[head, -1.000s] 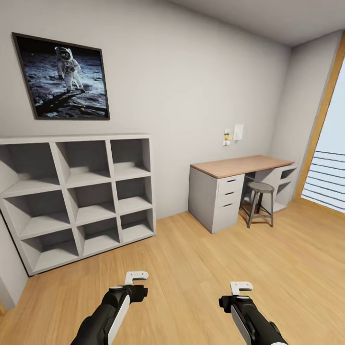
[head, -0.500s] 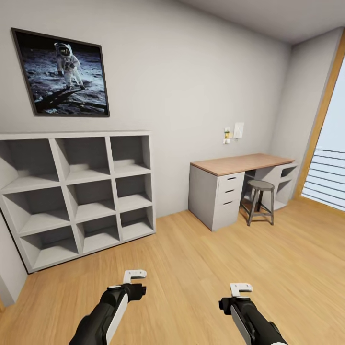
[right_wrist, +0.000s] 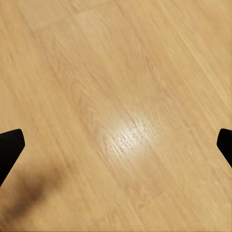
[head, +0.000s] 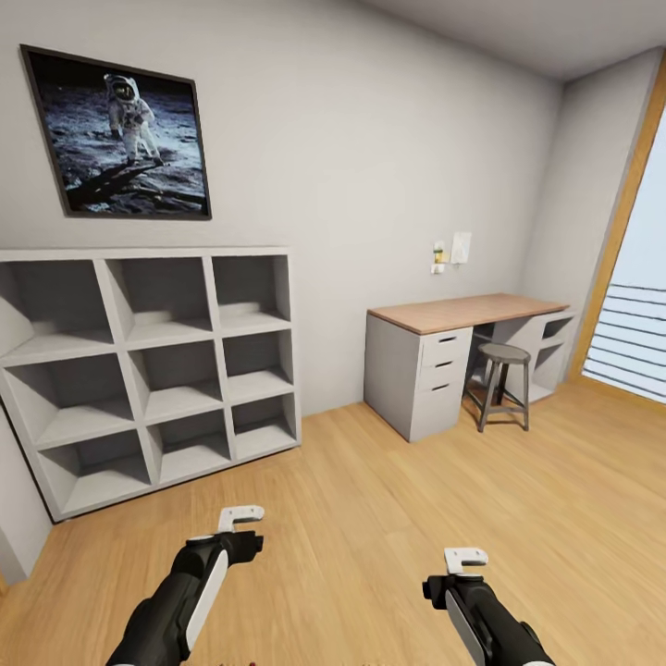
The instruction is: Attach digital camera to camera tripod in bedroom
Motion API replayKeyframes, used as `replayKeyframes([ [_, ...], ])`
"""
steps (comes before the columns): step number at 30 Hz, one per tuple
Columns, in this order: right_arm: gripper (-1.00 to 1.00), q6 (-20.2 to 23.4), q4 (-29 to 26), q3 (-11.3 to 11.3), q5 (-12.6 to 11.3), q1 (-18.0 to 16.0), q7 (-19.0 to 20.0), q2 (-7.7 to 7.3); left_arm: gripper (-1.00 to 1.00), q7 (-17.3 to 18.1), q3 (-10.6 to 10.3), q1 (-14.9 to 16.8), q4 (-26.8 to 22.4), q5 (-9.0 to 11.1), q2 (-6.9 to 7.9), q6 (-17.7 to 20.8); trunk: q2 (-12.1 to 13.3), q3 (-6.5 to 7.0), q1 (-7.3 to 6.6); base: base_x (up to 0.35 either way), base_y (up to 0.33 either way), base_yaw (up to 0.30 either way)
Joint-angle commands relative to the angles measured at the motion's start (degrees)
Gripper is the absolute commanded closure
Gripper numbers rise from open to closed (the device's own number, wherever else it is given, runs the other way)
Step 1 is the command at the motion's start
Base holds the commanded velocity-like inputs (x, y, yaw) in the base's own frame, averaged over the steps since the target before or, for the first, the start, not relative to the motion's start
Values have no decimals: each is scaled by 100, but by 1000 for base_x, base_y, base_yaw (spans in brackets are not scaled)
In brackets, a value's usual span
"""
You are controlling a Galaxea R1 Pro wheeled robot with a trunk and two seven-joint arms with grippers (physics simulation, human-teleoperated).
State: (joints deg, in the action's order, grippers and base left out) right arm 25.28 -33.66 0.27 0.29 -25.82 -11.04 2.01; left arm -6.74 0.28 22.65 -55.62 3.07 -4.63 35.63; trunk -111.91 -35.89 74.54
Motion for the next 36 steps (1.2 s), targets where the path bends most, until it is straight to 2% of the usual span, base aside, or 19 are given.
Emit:
replayKeyframes([
  [1,-100,26,-6,5,7,-2,-20,1,-100,-30,4,3,-18,33,1,38,-45,-25,22,0,0,0],
  [10,-100,-3,-33,-5,22,-2,-21,-21,-100,-30,15,2,-43,33,85,58,-406,-187,220,0,0,0],
  [15,-100,-32,-119,-54,-27,-2,18,-97,-100,-2,23,2,-48,39,152,364,-606,-276,329,0,0,0],
  [18,-100,-114,-401,-68,-59,3,343,-189,-100,29,32,2,-64,49,198,591,-727,-330,395,0,0,0],
  [21,-100,-200,-548,-77,-66,5,675,-288,-100,39,37,2,-72,51,236,650,-847,-384,461,0,0,0],
  [22,-100,-229,-634,-81,-68,5,900,-338,-100,43,39,2,-75,52,280,674,-887,-402,483,0,0,0],
  [25,-100,-227,-760,-94,-66,6,1161,-379,-100,46,59,3,-78,56,354,695,-1007,-456,549,0,0,0],
  [27,-100,-218,-866,-101,-62,6,1297,-397,-100,53,155,3,-82,79,435,706,-1087,-492,593,0,0,0],
  [29,-100,-205,-986,-104,-54,6,1366,-406,-100,77,358,3,-89,169,511,720,-1168,-528,637,0,0,0],
  [30,-100,-195,-1096,-105,-48,6,1390,-411,-100,120,519,3,-115,264,559,734,-1208,-546,659,0,0,0],
  [32,-100,-115,-1308,-106,-43,7,1409,-422,-100,221,702,2,-203,410,614,754,-1288,-581,703,0,0,0],
  [35,-100,211,-1676,-109,-22,5,1415,-426,-100,330,789,2,-355,504,627,818,-1408,-635,769,0,0,0],
  [36,-100,459,-1925,-111,-9,6,1404,-427,-100,355,789,2,-460,525,618,870,-1448,-653,791,0,0,0],
])
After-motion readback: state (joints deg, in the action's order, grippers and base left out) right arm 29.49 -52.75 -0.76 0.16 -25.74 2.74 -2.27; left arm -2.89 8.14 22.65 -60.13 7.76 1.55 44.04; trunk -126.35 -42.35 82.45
